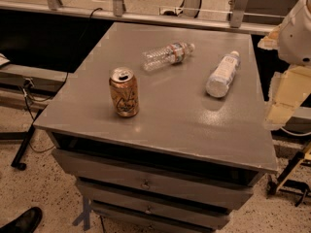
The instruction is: Pick orange can
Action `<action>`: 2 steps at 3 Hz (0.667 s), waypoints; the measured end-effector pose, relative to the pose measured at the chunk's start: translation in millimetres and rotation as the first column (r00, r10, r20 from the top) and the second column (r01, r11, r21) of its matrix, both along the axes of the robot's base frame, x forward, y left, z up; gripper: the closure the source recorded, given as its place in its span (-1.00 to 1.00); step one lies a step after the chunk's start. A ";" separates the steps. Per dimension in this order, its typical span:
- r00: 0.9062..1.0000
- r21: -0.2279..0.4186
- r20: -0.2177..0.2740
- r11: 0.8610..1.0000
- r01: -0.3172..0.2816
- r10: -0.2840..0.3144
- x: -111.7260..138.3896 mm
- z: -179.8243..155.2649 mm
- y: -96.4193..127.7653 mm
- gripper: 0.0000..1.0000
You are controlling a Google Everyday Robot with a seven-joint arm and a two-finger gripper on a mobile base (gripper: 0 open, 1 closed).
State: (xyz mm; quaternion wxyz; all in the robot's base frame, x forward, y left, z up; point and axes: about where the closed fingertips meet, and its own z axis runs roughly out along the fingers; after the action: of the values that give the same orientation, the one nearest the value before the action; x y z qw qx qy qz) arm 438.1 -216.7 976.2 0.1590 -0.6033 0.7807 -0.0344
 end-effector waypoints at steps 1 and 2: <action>1.000 0.000 0.000 1.000 0.000 0.000 0.0 0.0 0.0 -1.00; 1.000 0.093 -0.008 0.996 -0.010 0.011 19.0 -16.7 24.9 -1.00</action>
Offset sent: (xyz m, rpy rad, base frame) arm 0.0605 0.0773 -0.0535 0.2991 0.0458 0.0341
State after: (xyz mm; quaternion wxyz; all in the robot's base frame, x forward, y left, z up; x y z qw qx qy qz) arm 457.2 -191.7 959.5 0.1835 -0.5996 0.7789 0.0053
